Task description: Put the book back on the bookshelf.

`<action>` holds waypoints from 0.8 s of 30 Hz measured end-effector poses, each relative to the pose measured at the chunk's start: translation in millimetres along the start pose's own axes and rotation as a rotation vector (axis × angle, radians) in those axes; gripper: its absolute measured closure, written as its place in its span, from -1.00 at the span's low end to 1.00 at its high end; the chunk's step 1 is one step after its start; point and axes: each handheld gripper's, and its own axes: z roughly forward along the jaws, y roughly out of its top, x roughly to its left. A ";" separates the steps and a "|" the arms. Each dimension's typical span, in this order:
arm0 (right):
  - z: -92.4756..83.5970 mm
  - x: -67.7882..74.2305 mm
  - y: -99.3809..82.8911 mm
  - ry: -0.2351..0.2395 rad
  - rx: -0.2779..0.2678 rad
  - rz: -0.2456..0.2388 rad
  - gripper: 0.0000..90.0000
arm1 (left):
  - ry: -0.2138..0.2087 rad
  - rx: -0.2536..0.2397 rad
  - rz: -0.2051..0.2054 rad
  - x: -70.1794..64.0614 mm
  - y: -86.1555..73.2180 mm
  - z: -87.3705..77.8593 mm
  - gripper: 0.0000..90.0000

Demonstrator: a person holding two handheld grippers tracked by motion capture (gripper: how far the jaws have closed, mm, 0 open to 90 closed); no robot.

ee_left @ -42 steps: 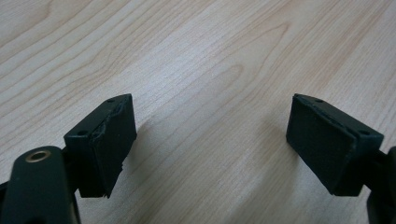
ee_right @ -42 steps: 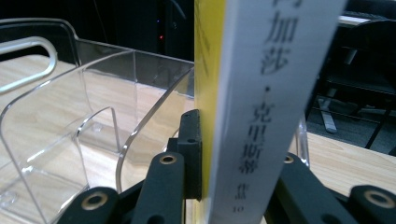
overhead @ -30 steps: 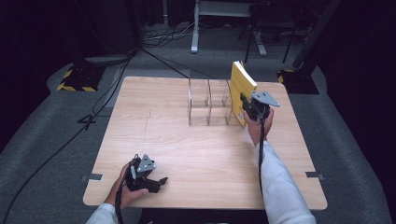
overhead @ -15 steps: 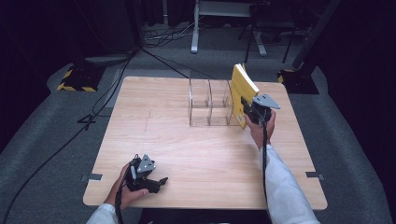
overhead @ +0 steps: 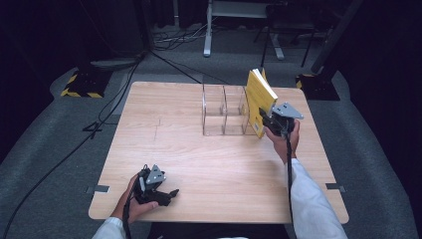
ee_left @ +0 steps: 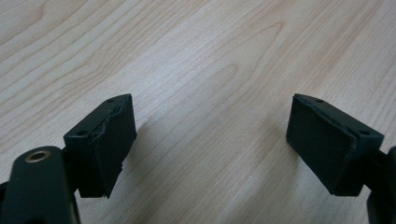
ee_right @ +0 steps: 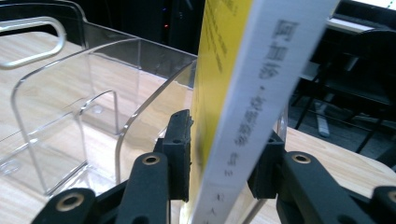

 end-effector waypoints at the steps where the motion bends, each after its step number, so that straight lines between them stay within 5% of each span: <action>1: -1.3 -1.4 0.1 0.018 0.008 -0.004 0.42 | 0.001 0.000 0.001 0.1 0.0 -0.1 -0.63; 8: -16.3 -9.9 2.4 0.075 0.028 -0.031 0.42 | 0.001 0.000 0.001 0.1 0.0 0.0 -0.63; 24: -35.5 -17.7 4.3 0.093 0.039 -0.055 0.27 | 0.001 0.000 0.001 0.1 0.1 0.0 -0.63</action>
